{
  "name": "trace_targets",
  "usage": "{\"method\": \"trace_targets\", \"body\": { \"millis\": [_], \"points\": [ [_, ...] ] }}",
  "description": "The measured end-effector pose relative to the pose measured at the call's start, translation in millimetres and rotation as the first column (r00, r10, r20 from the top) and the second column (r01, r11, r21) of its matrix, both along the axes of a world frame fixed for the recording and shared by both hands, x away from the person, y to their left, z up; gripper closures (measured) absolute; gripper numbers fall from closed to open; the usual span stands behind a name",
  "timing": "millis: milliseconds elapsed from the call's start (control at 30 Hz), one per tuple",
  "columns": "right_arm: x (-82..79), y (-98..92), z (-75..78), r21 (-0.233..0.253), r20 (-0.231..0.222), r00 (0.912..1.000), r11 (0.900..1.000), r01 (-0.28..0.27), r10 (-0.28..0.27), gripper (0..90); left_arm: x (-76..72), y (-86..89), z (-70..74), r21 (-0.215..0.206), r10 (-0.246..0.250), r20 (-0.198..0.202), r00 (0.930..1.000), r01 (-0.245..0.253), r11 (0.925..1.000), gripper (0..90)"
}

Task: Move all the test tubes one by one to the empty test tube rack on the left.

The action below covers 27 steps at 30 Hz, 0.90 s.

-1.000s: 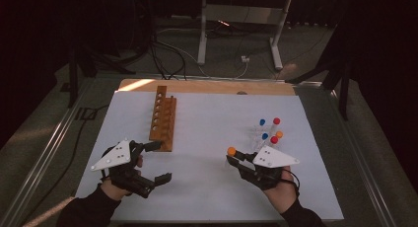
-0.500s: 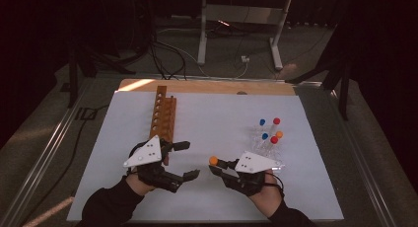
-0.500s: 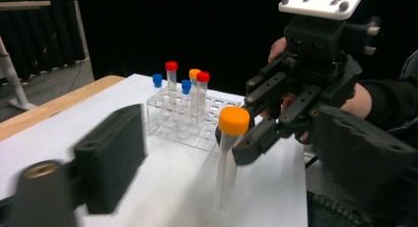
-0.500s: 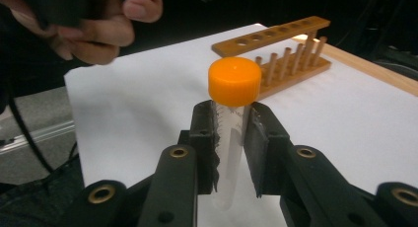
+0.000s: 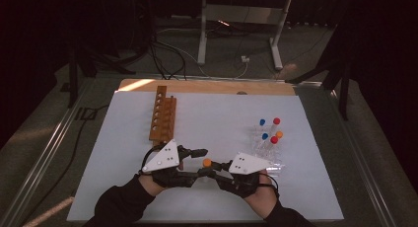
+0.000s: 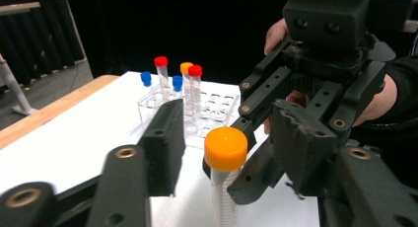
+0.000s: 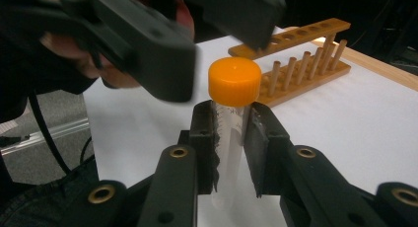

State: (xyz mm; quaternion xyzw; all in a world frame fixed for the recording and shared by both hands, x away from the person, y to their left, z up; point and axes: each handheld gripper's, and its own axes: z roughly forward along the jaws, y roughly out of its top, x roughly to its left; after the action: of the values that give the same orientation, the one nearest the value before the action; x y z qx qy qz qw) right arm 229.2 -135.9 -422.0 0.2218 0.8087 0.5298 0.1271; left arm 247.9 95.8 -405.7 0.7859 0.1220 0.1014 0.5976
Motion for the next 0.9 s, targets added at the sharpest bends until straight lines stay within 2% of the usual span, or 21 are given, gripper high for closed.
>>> {"method": "trace_targets", "body": {
  "millis": [67,100,133,167,233,300,533,667,733,800,833,867,900],
  "points": [
    [-0.1,0.5,0.1,0.000,-0.001,1.0000,1.000,-0.001,0.001,75.4,0.0,-1.7,-0.7,0.008,-0.001,0.006,1.0000,0.001,1.0000,54.6],
    [-0.1,1.1,0.1,-0.001,-0.002,1.0000,1.000,-0.003,0.003,75.3,0.1,-2.2,-0.8,0.014,-0.001,0.009,1.0000,0.001,0.9999,59.5],
    [-0.1,1.1,0.1,-0.001,-0.002,1.0000,1.000,-0.003,0.003,75.3,0.2,-2.7,-0.8,0.021,-0.003,0.011,0.9999,0.003,0.9998,59.5],
    [0.3,1.2,0.2,0.002,-0.005,1.0000,1.000,-0.001,0.001,75.4,0.3,-3.1,-0.9,0.025,-0.007,0.010,0.9999,0.007,0.9997,64.9],
    [0.4,1.3,0.2,0.000,-0.005,1.0000,1.000,-0.001,0.001,75.4,0.7,-3.4,-0.9,0.030,-0.004,0.014,0.9999,0.003,0.9995,65.8],
    [0.3,1.6,0.0,0.000,-0.006,1.0000,1.000,-0.003,0.003,75.3,2.0,-2.4,-0.8,0.028,-0.001,0.011,0.9999,0.001,0.9996,70.4],
    [1.1,2.0,0.5,0.004,-0.007,1.0000,1.000,0.001,-0.001,75.3,2.0,-2.6,0.1,0.033,-0.002,0.035,0.9994,0.001,0.9995,71.8],
    [1.3,2.1,2.0,0.007,-0.004,1.0000,1.000,0.005,-0.005,75.0,4.7,-1.3,2.7,0.025,-0.010,0.024,0.9997,0.009,0.9996,72.1],
    [1.9,2.0,2.8,0.004,0.007,0.9999,1.000,0.008,-0.008,72.2,7.1,0.5,6.2,0.025,-0.004,0.027,0.9996,0.003,0.9997,72.2],
    [2.4,1.9,2.2,-0.003,0.019,0.9998,1.000,0.007,-0.007,62.0,8.1,1.8,7.9,0.024,0.003,0.030,0.9995,-0.004,0.9997,72.2],
    [2.4,1.9,2.2,-0.003,0.019,0.9998,1.000,0.007,-0.007,62.0,9.4,3.5,9.8,0.021,0.006,0.027,0.9996,-0.007,0.9998,72.2],
    [2.7,1.3,1.6,-0.014,0.025,0.9997,1.000,0.004,-0.004,57.0,10.7,5.5,11.8,0.013,0.013,0.026,0.9996,-0.013,0.9998,72.2],
    [2.4,0.7,1.4,-0.005,0.027,0.9996,1.000,0.012,-0.012,53.6,12.3,7.6,14.0,0.011,0.018,0.027,0.9995,-0.018,0.9998,72.2]
  ]
}}
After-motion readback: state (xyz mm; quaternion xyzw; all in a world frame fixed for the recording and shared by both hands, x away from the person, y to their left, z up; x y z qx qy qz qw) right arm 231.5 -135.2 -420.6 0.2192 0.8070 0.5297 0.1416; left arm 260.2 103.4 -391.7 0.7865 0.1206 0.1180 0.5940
